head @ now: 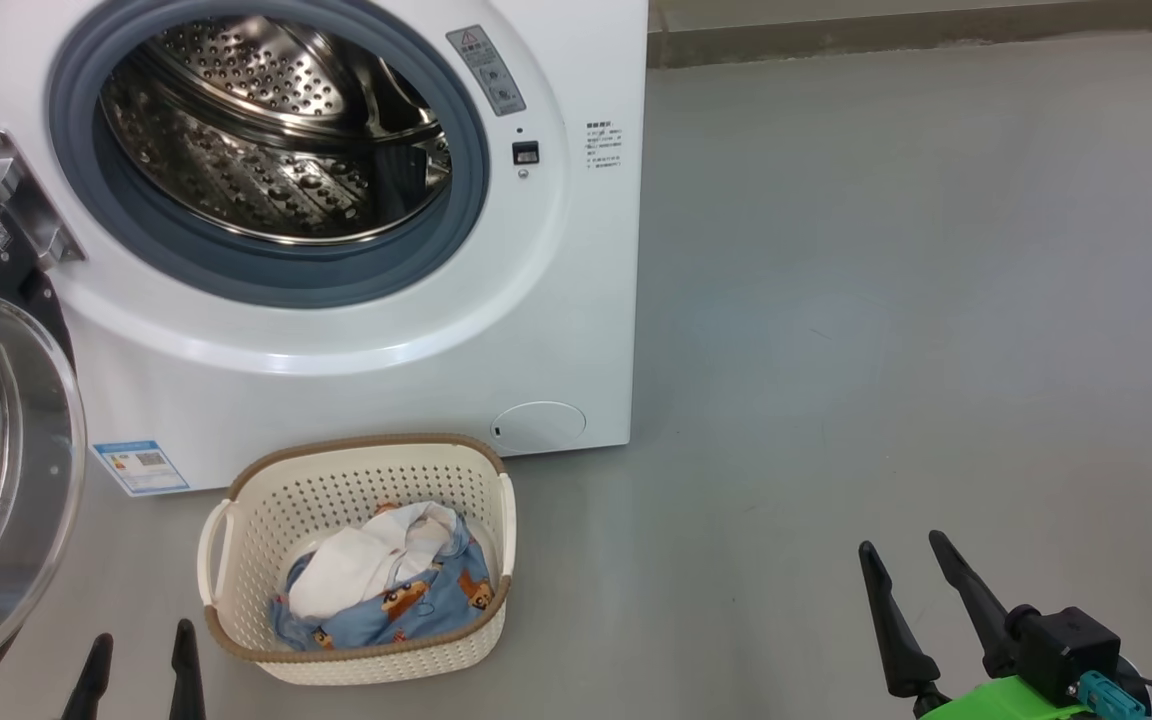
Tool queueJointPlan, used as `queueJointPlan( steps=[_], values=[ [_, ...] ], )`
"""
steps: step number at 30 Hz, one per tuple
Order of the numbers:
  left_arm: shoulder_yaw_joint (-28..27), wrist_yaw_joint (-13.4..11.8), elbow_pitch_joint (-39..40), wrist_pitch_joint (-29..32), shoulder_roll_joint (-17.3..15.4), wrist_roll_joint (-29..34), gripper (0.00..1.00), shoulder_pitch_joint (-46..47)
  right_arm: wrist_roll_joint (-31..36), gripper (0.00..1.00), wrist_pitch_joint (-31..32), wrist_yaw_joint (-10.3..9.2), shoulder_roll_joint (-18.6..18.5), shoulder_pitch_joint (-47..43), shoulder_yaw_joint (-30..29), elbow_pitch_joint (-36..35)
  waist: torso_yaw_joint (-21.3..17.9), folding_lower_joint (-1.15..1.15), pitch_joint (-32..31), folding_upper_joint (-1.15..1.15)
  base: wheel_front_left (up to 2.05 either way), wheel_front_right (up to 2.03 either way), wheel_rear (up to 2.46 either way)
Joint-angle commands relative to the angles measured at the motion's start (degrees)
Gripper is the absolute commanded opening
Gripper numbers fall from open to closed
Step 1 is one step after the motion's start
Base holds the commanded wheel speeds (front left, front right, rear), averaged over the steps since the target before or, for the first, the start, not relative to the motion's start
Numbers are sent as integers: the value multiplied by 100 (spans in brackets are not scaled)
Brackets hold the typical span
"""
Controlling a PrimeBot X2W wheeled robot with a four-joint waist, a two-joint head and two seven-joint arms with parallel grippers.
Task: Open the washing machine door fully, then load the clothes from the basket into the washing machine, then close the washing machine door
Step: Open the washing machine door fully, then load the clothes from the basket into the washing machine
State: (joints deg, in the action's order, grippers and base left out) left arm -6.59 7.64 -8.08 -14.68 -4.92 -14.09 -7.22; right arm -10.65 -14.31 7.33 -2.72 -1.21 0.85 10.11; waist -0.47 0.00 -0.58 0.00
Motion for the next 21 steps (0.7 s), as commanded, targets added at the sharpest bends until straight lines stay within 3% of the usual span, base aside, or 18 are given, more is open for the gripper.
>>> queueJointPlan(
  steps=[1, 21],
  values=[
    [-199, -15, 90, -32, -139, 16, 100, 132, 40, 100, -69, 16, -16, 72, 110, -174, 9, 0, 15, 0, 0, 0, 0],
    [-86, -15, 126, -32, -197, -59, 100, 157, 82, 100, -69, 16, -16, 60, 21, -257, 110, 0, 59, 0, 0, 0, 0]
  ],
)
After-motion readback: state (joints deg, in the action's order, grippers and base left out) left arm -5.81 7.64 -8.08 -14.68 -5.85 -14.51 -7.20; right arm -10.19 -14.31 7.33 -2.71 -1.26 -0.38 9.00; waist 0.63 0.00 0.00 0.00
